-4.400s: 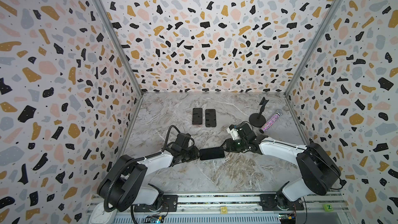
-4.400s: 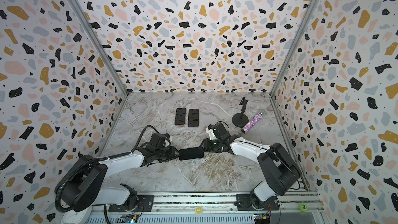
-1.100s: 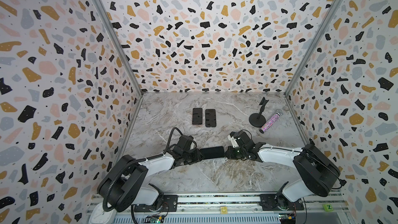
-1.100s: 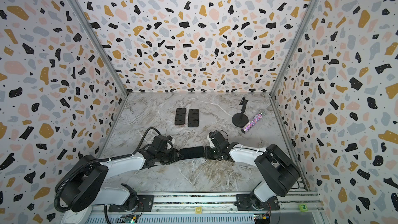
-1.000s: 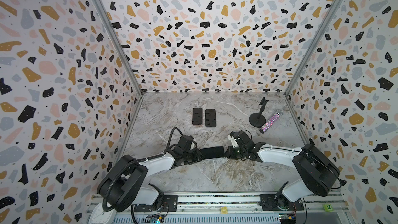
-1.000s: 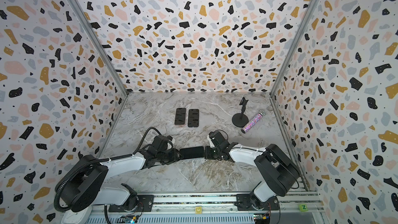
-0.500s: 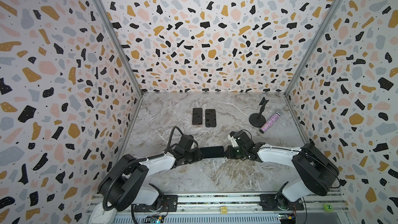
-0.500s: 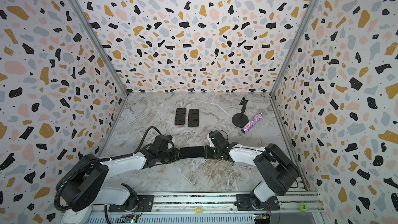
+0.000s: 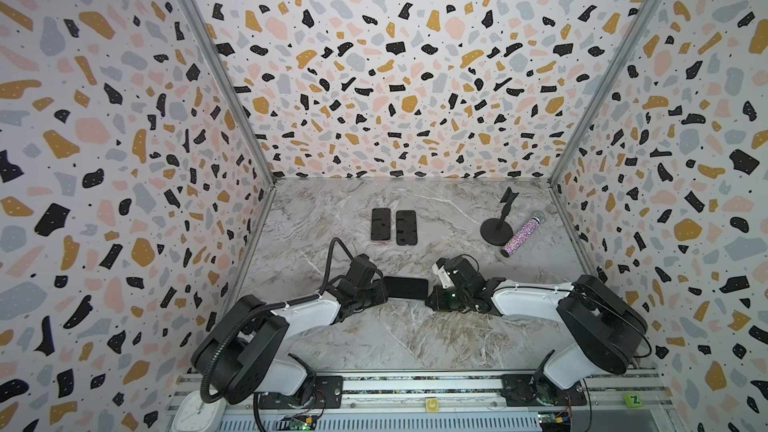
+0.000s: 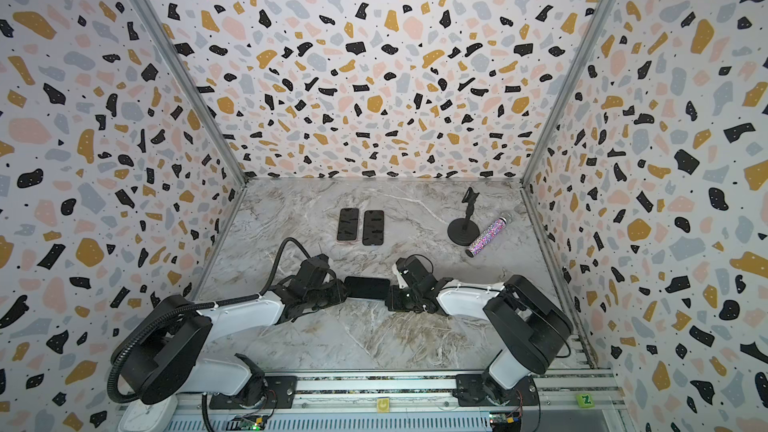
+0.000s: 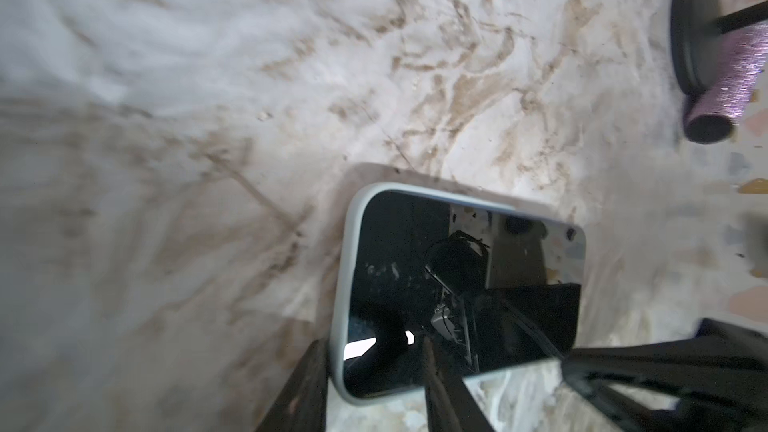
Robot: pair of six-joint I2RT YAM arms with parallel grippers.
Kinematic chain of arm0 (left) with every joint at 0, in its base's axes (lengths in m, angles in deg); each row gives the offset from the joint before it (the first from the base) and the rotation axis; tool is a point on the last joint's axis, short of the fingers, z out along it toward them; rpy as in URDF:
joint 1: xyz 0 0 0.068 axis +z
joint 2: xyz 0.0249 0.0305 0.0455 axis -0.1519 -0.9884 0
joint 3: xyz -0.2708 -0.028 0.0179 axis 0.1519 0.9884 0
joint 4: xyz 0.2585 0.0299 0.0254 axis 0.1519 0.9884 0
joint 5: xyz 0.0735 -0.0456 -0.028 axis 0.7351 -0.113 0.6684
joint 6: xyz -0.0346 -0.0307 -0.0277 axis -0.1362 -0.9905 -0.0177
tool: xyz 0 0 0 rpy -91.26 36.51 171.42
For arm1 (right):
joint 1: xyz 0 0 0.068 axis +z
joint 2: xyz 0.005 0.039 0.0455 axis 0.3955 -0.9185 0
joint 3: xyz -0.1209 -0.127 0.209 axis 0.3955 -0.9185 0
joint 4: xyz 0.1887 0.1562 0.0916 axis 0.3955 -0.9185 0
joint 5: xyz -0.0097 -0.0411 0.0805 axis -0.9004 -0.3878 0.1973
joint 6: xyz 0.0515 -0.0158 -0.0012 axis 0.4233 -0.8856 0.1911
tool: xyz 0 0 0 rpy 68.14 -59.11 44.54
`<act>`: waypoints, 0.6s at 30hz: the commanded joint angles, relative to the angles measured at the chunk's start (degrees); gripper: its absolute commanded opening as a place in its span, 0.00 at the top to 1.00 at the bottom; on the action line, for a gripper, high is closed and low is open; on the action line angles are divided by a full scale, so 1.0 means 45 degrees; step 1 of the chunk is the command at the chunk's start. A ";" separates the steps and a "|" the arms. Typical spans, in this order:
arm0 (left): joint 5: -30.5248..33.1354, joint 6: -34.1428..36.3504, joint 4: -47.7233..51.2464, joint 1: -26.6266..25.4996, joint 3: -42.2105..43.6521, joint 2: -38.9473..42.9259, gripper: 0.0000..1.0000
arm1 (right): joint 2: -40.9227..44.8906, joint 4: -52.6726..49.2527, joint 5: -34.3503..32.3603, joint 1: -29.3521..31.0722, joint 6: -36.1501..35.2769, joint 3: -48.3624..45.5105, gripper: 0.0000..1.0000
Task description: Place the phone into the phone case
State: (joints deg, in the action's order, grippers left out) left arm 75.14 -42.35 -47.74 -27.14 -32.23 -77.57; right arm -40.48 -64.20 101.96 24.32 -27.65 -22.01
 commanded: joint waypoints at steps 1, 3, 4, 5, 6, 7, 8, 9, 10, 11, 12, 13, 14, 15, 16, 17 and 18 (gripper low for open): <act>-0.2402 0.0154 -0.0366 -0.0508 -0.0014 -0.0206 0.63 | -0.0010 -0.1301 0.1100 0.0533 -0.0717 0.0326 0.93; -0.2333 0.0566 0.0179 -0.0089 0.0014 0.0033 0.62 | 0.0718 -0.2310 0.0654 0.0071 -0.1317 0.0616 0.91; -0.2289 0.0821 0.0550 0.0207 0.0006 0.0217 0.62 | 0.1160 -0.2823 0.0386 -0.0181 -0.1614 0.0795 0.90; -0.2226 0.1056 0.0855 0.0433 0.0017 0.0408 0.61 | 0.1483 -0.3231 0.0247 -0.0406 -0.1900 0.0986 0.89; -0.2165 0.1295 0.1255 0.0694 0.0010 0.0615 0.59 | 0.1830 -0.3658 0.0156 -0.0643 -0.2239 0.1195 0.87; -0.2106 0.1519 0.1599 0.0897 -0.0018 0.0808 0.57 | 0.2149 -0.3963 0.0082 -0.0804 -0.2552 0.1453 0.84; -0.2041 0.1682 0.1831 0.1021 -0.0047 0.0982 0.55 | 0.2318 -0.4195 0.0028 -0.0929 -0.2836 0.1668 0.82; -0.1967 0.1801 0.2036 0.1096 -0.0042 0.1147 0.53 | 0.2505 -0.4386 -0.0073 -0.1069 -0.3152 0.1913 0.79; -0.1946 0.1826 0.2097 0.1116 -0.0032 0.1284 0.50 | 0.2582 -0.4527 -0.0282 -0.1205 -0.3488 0.2092 0.77; -0.1964 0.1793 0.2088 0.1117 -0.0001 0.1373 0.48 | 0.2554 -0.4575 -0.0413 -0.1346 -0.3800 0.2251 0.75; -0.2044 0.1714 0.1933 0.1115 0.0081 0.1455 0.46 | 0.2398 -0.4606 -0.0433 -0.1575 -0.4216 0.2448 0.74; -0.2171 0.1591 0.1719 0.1117 0.0181 0.1503 0.43 | 0.2176 -0.4533 -0.0490 -0.1739 -0.4656 0.2677 0.71; -0.2282 0.1492 0.1495 0.1116 0.0266 0.1513 0.41 | 0.1892 -0.4446 -0.0645 -0.1865 -0.4966 0.2864 0.68; -0.2424 0.1390 0.1251 0.1117 0.0308 0.1514 0.40 | 0.1540 -0.4325 -0.0683 -0.2009 -0.5377 0.3096 0.65; -0.2521 0.1316 0.1047 0.1117 0.0311 0.1461 0.40 | 0.1139 -0.4187 -0.0664 -0.2130 -0.5739 0.3311 0.63; -0.2555 0.1289 0.0936 0.1108 0.0245 0.1409 0.40 | 0.0794 -0.4058 -0.0664 -0.2236 -0.5981 0.3456 0.60; -0.2532 0.1320 0.0845 0.1116 0.0115 0.1313 0.40 | 0.0356 -0.3941 -0.0520 -0.2378 -0.6147 0.3690 0.59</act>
State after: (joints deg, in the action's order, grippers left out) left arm 65.35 -36.61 -41.45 -22.20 -31.79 -71.63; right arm -35.21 -80.40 100.52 14.83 -49.00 -7.33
